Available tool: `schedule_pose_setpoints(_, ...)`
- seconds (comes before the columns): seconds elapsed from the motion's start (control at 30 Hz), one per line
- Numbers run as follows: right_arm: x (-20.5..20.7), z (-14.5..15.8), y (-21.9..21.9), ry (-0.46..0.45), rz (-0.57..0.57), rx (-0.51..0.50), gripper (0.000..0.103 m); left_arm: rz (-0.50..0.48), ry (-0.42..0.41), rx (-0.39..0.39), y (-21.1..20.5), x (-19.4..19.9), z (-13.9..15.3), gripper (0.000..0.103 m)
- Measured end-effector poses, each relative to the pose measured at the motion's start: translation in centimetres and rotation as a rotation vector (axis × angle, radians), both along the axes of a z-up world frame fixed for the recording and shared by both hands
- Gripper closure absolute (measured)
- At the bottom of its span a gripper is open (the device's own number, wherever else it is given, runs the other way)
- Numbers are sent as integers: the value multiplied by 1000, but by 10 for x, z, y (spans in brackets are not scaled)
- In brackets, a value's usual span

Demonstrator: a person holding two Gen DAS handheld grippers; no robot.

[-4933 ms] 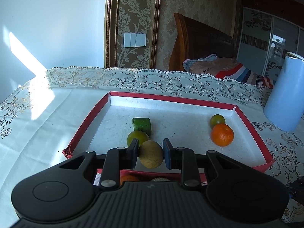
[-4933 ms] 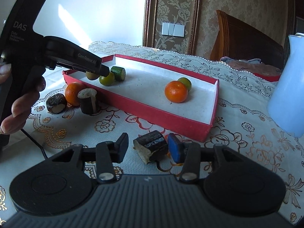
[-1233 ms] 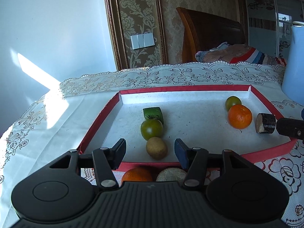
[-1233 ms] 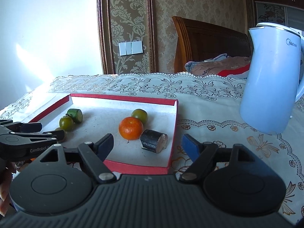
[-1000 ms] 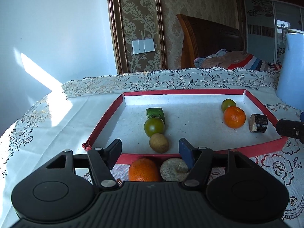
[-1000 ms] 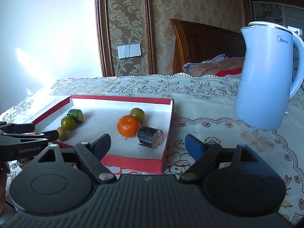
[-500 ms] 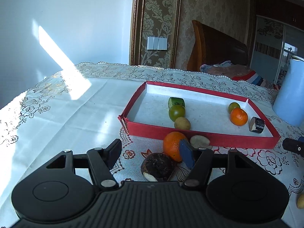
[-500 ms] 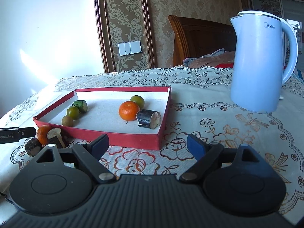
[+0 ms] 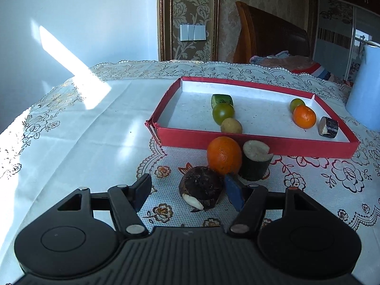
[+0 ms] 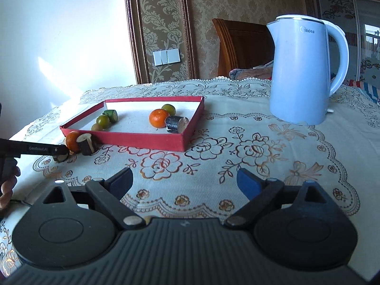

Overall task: Organize fruits
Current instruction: 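Withdraw both tools from the tray toward the remaining items, then grasp another small brown fruit with the right tool while the left grasps the dark round taro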

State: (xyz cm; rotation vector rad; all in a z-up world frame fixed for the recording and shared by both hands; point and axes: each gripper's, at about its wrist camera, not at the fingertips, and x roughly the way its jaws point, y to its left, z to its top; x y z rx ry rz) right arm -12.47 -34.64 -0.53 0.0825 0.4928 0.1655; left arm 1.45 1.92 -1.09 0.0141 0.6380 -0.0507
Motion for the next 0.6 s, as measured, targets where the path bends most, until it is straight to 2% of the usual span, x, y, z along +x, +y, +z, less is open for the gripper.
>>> schedule_pose_setpoints(0.2,-12,-9,10,24,56,-35,10,-1,35,21,-2,4,-5,36)
schedule_pose_setpoints(0.3,-12,-11,23,26,92,-67,19,0,32,35,-4,3,-6,36)
schedule_pose_setpoints(0.37,-9,-13,29,44,110,-75,31,0,32,33,-4,3,-6,36)
schedule_pose_setpoints(0.47,-5,-18,36,74,126,-89,41,1,33,30,-4,3,-6,36)
schedule_pose_setpoints(0.6,-1,-25,42,96,136,-109,51,1,32,33,-4,3,-6,36)
